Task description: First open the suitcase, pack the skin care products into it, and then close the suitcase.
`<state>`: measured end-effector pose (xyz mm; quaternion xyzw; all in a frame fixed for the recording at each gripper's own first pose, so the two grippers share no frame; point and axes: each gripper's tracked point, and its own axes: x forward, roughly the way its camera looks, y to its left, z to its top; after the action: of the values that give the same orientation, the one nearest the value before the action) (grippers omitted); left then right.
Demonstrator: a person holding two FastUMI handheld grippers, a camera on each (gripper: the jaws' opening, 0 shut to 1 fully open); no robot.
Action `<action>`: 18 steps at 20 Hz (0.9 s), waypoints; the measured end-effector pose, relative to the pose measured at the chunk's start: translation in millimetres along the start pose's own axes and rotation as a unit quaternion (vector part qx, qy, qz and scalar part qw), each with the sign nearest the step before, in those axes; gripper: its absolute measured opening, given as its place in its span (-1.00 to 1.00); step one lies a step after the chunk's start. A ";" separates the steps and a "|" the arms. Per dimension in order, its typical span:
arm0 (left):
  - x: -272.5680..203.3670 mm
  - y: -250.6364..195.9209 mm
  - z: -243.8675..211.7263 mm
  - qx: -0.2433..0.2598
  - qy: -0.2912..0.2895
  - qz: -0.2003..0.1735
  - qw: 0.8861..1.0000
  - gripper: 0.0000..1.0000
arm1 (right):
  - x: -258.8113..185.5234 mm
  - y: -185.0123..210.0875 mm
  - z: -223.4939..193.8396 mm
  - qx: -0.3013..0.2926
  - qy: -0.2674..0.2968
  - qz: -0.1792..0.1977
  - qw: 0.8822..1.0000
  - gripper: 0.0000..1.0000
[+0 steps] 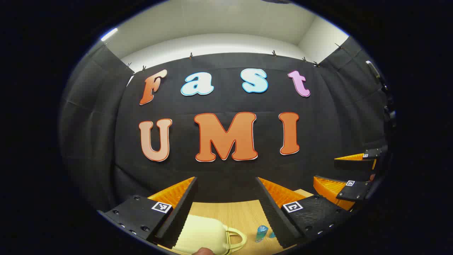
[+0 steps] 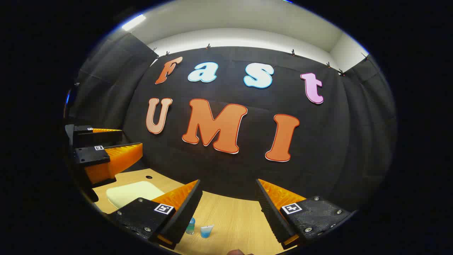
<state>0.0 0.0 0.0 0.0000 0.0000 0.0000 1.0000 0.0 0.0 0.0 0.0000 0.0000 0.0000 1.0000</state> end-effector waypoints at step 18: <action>48.5 -4.1 -39.7 0.084 0.019 0.038 0.996 1.00 | 45.3 -16.3 -30.5 0.017 0.013 0.040 0.999 0.90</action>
<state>48.5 -4.1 -39.7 0.0836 0.0189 0.0379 0.9956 45.3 -16.3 -30.5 0.0168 0.0126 0.0400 0.9990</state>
